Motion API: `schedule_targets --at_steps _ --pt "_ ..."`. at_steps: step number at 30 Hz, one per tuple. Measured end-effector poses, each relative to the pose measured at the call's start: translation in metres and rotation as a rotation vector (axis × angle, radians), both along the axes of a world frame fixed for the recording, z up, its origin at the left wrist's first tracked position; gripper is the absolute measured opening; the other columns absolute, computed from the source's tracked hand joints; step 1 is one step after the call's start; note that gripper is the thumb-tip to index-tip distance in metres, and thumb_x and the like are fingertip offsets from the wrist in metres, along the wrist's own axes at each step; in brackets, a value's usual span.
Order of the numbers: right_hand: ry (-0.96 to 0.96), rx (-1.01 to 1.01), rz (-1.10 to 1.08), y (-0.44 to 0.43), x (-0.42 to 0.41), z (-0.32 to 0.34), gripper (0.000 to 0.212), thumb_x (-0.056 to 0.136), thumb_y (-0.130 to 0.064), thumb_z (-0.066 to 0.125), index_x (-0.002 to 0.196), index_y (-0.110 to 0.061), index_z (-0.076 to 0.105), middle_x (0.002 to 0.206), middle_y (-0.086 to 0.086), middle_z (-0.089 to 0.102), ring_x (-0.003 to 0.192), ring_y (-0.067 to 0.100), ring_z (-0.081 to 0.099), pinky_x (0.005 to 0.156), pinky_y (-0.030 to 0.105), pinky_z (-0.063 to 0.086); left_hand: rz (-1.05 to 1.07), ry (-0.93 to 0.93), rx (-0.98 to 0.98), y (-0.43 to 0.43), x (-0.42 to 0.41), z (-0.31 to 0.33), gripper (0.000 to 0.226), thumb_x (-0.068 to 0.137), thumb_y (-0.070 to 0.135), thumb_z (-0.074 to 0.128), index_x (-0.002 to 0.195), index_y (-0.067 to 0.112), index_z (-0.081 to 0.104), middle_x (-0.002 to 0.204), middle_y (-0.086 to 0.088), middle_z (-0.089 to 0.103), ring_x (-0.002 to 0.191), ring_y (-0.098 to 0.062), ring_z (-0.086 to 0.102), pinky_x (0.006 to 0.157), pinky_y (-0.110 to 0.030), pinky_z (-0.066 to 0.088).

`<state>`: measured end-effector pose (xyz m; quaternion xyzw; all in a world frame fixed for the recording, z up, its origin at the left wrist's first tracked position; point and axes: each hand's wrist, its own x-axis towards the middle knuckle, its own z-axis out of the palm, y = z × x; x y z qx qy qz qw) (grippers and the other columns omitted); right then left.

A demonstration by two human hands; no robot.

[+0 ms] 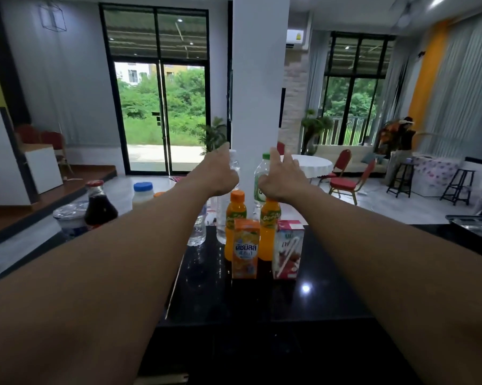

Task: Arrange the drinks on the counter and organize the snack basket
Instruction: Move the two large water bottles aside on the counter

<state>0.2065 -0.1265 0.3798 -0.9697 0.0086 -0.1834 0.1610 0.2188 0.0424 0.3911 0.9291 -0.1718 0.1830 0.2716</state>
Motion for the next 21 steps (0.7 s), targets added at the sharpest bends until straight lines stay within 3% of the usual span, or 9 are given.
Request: schedule_targets --at_steps 4,7,10,15,18,21 --pt "-0.016 0.082 0.064 -0.016 0.024 0.001 0.073 0.095 -0.039 0.055 0.156 -0.028 0.016 0.152 0.015 0.040 0.131 0.037 0.046 0.105 0.049 0.043 0.037 0.034 0.029 -0.011 0.030 -0.001 0.084 0.089 0.028 0.062 0.154 0.014 0.011 0.151 -0.019 0.036 0.132 -0.036 0.041 0.100 -0.038 0.038" --pt "-0.098 0.122 0.126 -0.026 0.031 -0.002 0.068 0.089 -0.045 0.066 0.146 -0.032 0.032 0.126 0.011 0.058 0.102 0.028 0.059 0.087 0.039 0.050 0.057 0.051 0.042 -0.013 0.044 -0.005 0.085 0.085 0.033 0.070 0.150 0.020 0.017 0.138 -0.023 0.047 0.117 -0.037 0.052 0.082 -0.034 0.041" --pt "-0.145 0.166 0.196 -0.033 0.039 -0.005 0.068 0.086 -0.046 0.073 0.142 -0.030 0.038 0.120 0.010 0.061 0.101 0.026 0.063 0.083 0.035 0.051 0.075 0.004 0.065 -0.019 0.050 -0.008 0.084 0.080 0.035 0.078 0.144 0.022 0.025 0.129 -0.023 0.050 0.111 -0.038 0.054 0.079 -0.034 0.042" --pt "-0.196 0.191 0.258 -0.049 0.042 -0.004 0.070 0.087 -0.042 0.075 0.145 -0.020 0.042 0.128 0.013 0.062 0.112 0.028 0.062 0.096 0.043 0.053 0.037 -0.027 0.064 -0.039 0.052 -0.001 0.079 0.074 0.033 0.084 0.137 0.025 0.037 0.134 -0.018 0.046 0.103 -0.031 0.055 0.078 -0.031 0.043" --pt "-0.233 0.253 0.266 -0.067 0.036 -0.007 0.068 0.087 -0.037 0.076 0.144 -0.018 0.044 0.128 0.012 0.063 0.105 0.023 0.063 0.088 0.036 0.054 0.024 -0.021 0.035 -0.055 0.052 0.000 0.077 0.072 0.031 0.085 0.135 0.025 0.039 0.134 -0.015 0.046 0.095 -0.025 0.052 0.076 -0.031 0.043" --pt "-0.254 0.295 0.242 -0.094 0.030 -0.008 0.067 0.087 -0.037 0.077 0.144 -0.021 0.045 0.127 0.011 0.063 0.103 0.020 0.063 0.086 0.035 0.054 0.008 0.004 0.000 -0.075 0.050 0.002 0.078 0.071 0.030 0.086 0.134 0.025 0.040 0.133 -0.014 0.046 0.099 -0.028 0.057 0.081 -0.035 0.051"
